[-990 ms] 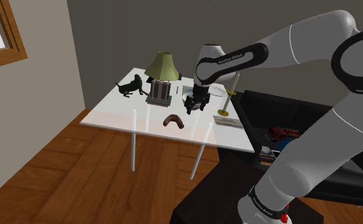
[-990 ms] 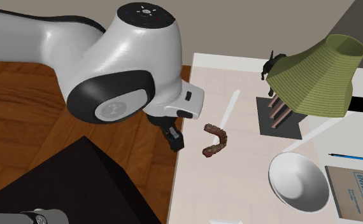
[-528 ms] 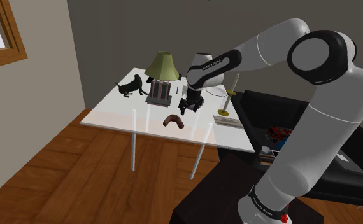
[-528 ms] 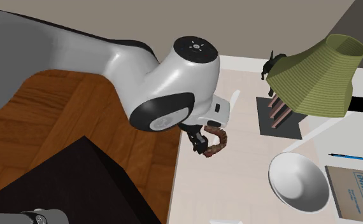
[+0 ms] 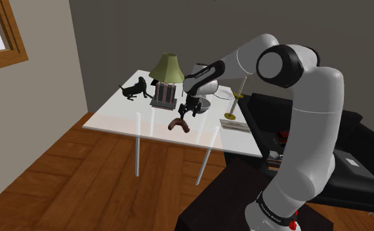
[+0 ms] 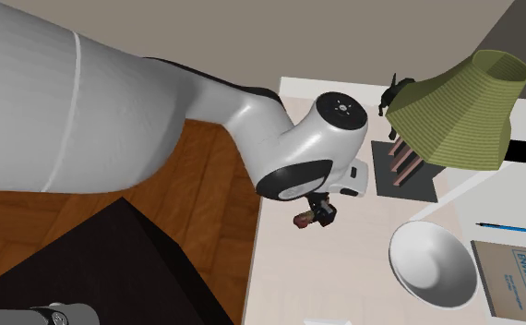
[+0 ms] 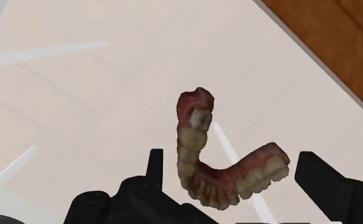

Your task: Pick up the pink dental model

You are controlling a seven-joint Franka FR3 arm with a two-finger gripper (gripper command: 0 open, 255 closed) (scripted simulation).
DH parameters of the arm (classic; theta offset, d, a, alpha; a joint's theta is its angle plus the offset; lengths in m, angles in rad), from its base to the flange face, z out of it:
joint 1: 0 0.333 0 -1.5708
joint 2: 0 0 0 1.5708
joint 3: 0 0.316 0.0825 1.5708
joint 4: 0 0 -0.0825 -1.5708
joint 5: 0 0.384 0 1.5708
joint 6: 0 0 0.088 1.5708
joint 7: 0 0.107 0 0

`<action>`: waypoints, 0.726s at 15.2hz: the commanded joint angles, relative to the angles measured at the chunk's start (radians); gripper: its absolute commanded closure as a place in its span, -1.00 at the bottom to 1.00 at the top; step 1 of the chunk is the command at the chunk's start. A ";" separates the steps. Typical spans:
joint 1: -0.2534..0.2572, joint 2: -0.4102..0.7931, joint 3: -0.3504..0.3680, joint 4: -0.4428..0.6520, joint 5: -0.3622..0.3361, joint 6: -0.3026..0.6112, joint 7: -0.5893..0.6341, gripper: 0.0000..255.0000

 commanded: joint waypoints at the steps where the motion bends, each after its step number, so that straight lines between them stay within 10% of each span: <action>1: -0.019 0.080 0.003 0.076 0.019 0.008 -0.019 -1.00; 11: -0.045 0.243 0.019 0.176 0.047 0.076 -0.041 -1.00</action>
